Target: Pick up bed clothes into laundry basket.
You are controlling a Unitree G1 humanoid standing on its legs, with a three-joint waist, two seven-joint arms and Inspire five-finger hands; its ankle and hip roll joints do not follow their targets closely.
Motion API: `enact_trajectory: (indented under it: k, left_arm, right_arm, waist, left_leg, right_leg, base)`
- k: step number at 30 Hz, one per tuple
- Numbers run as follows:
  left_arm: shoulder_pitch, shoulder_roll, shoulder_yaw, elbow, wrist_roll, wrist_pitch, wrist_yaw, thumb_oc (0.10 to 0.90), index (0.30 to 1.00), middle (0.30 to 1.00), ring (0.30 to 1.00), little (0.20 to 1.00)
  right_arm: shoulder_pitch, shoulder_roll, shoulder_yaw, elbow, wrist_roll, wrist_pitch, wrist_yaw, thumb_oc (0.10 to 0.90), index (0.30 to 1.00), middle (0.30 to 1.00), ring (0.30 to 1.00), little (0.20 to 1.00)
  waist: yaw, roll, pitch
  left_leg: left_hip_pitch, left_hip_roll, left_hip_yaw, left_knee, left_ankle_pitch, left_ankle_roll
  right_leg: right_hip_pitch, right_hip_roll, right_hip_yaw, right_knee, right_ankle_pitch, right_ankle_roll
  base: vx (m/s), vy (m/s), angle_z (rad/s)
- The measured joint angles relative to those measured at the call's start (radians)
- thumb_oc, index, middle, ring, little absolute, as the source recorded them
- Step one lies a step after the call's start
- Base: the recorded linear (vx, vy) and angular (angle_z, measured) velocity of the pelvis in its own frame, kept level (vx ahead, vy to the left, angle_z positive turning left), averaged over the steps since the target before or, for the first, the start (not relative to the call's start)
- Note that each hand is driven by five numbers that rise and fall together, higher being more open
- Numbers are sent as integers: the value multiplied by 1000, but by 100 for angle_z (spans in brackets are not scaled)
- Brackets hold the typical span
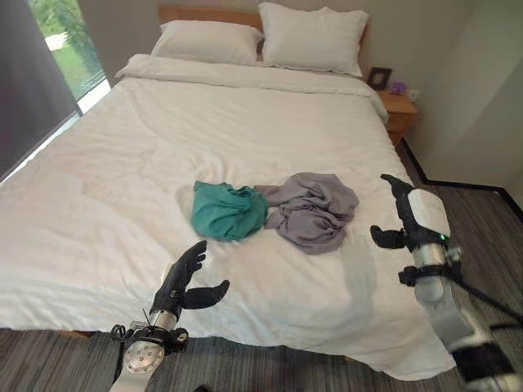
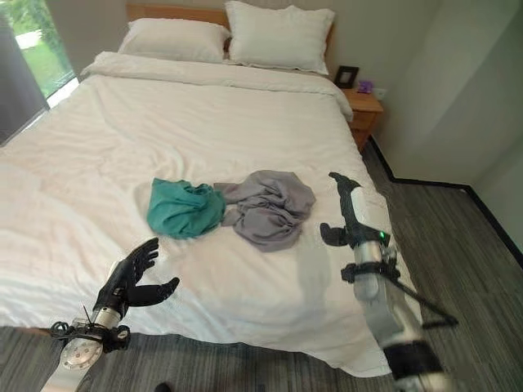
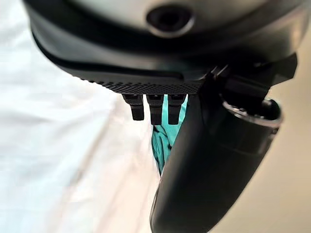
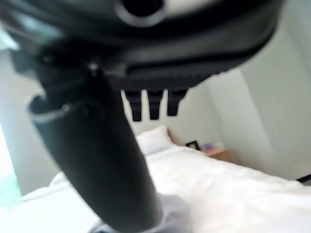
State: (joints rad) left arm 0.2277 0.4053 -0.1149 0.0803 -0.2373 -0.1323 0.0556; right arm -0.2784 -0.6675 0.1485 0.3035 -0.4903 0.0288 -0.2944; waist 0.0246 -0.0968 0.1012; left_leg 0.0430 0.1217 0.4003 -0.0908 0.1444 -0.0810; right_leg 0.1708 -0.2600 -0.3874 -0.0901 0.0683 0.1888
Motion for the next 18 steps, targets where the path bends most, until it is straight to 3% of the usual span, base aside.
enact_trajectory:
  k: [6, 9, 12, 13, 14, 18]
  left_arm:
    - [-4, 40, 10, 40, -78, 0, 0, 800, 900, 900, 900, 900]
    - [-5, 59, 17, 40, -90, 0, 0, 800, 900, 900, 900, 900]
    - [-16, 68, 19, 39, -114, -1, -2, 800, 900, 900, 900, 900]
    - [-17, 72, 19, 40, -117, -1, -2, 800, 900, 900, 900, 900]
    - [-19, 75, 18, 40, -119, -1, -3, 800, 900, 900, 900, 900]
    - [-29, 86, 19, 76, -135, -1, -5, 800, 900, 900, 900, 900]
  right_arm:
    - [-160, 16, 173, 330, 43, 8, 52, 800, 900, 900, 900, 900]
    - [-201, 40, 206, 431, 63, 10, 73, 800, 900, 900, 900, 900]
    - [-260, 60, 236, 527, 82, 12, 88, 800, 900, 900, 900, 900]
    - [-294, 72, 238, 591, 86, 2, 92, 547, 521, 521, 521, 521]
    - [-309, 75, 238, 621, 89, 3, 95, 400, 300, 300, 300, 300]
    - [-374, 76, 237, 671, 122, 6, 115, 400, 300, 300, 300, 300]
  waist:
    - [95, -2, 3]
    - [130, 2, 17]
    - [136, 9, 45]
    - [136, 12, 59]
    - [134, 13, 67]
    - [131, 17, 72]
  left_leg:
    - [-44, -14, -63, 1, 13, 10]
    - [-75, -18, -85, 1, 23, 13]
    - [-117, -17, -113, 1, 36, 17]
    - [-131, -16, -123, 1, 38, 18]
    - [-135, -16, -130, 1, 38, 18]
    - [-156, -13, -135, 1, 47, 16]
  right_leg:
    - [9, -4, -69, 0, -2, -3]
    - [-6, -4, -85, 0, -2, -3]
    - [-24, 3, -117, 0, -3, -4]
    - [-31, 5, -123, -1, -3, -4]
    - [-32, 8, -127, 0, -3, -4]
    - [-48, 11, -130, 0, -3, -5]
  base:
    - [34, -45, 31]
    - [1, -52, 29]
    - [-4, -52, 33]
    - [6, -49, 20]
    - [-49, -27, 17]
    - [-26, -8, 5]
